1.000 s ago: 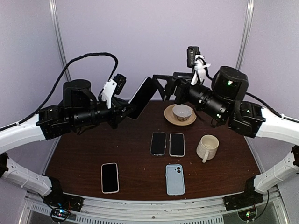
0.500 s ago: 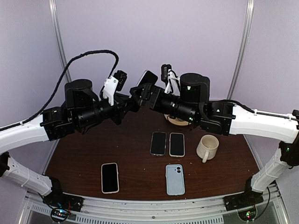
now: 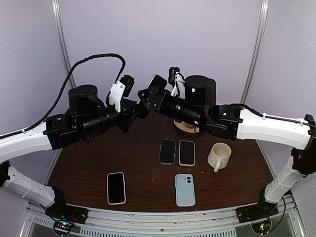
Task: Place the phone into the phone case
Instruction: Pass from the left arm to the right
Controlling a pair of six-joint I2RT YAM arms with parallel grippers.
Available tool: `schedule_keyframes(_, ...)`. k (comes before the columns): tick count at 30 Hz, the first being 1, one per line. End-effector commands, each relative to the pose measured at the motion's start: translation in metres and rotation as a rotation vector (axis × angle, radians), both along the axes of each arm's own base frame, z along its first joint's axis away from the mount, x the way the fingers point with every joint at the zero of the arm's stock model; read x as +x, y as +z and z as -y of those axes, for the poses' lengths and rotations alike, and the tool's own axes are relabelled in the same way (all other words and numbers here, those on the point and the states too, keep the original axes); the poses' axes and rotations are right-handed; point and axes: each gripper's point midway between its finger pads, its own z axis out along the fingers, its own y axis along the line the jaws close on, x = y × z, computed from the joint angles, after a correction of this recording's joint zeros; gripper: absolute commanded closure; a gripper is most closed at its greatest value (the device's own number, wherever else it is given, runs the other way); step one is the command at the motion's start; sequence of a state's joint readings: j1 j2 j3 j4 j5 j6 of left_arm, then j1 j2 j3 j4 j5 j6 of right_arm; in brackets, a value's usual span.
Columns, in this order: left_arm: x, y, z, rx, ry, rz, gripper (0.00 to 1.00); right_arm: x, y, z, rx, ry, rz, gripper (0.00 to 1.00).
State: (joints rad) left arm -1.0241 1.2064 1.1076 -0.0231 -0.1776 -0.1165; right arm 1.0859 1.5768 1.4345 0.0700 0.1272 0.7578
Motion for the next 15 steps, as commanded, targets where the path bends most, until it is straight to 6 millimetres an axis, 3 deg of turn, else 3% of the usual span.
schedule_keyframes(1,-0.004,0.024,0.003,-0.08,-0.02,0.06,1.0,0.01,0.019,0.007,0.038,-0.055,0.024,0.24)
schedule_keyframes(3,-0.006,0.021,0.005,-0.077,-0.03,0.054,1.0,0.011,0.017,0.007,0.041,-0.061,0.025,0.32)
schedule_keyframes(10,-0.01,-0.003,0.008,-0.057,-0.056,0.001,1.0,0.01,0.008,0.014,0.01,-0.074,0.021,0.81)
schedule_keyframes(11,-0.011,-0.007,0.009,-0.05,-0.064,-0.011,0.86,0.009,0.006,0.017,-0.005,-0.078,0.019,0.86)
schedule_keyframes(13,-0.015,-0.019,0.009,-0.03,-0.081,-0.046,0.45,0.006,-0.002,0.029,-0.067,-0.093,0.014,0.95)
schedule_keyframes(15,-0.019,-0.031,0.009,-0.015,-0.093,-0.09,0.22,0.004,-0.019,0.043,-0.177,-0.115,-0.005,1.0)
